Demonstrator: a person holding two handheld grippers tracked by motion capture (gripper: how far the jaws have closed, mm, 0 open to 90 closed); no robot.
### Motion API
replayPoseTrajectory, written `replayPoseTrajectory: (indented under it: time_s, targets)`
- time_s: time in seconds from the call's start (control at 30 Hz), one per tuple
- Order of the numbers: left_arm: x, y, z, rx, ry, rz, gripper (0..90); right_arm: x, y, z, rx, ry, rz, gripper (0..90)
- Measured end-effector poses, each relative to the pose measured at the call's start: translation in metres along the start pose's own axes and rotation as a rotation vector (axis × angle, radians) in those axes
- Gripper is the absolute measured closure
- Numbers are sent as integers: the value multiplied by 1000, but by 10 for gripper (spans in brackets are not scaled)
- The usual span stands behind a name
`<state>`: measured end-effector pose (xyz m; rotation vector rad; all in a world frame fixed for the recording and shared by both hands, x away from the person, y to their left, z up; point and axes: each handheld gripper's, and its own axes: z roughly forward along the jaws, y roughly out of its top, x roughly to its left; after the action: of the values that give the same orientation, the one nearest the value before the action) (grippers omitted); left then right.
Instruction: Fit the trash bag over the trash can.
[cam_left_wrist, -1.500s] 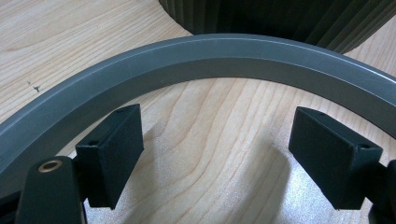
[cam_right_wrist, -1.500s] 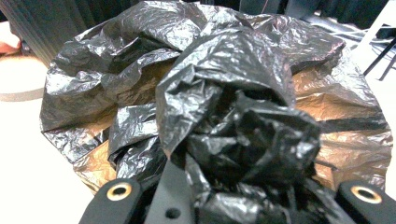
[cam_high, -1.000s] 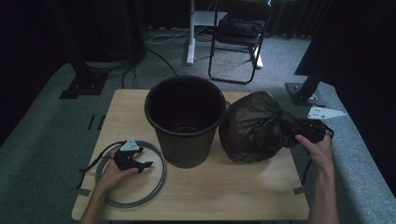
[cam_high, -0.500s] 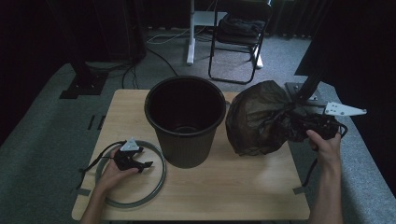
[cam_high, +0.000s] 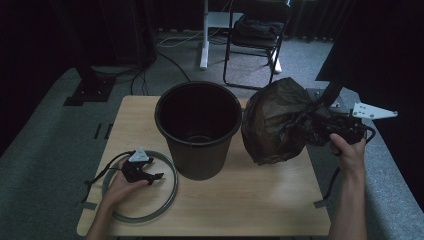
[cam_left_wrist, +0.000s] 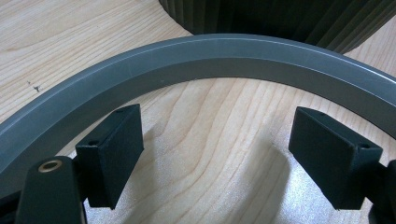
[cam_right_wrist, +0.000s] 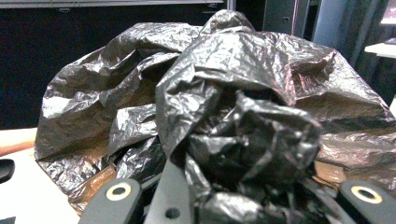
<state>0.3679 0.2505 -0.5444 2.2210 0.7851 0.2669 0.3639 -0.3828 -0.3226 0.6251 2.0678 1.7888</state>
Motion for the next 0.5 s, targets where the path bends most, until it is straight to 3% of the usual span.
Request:
replayPoseTrajectory:
  time_s: [0.5]
  targets:
    - [0, 0, 0, 0, -2, -1, 182, 5, 22, 8, -38, 35, -30, 842]
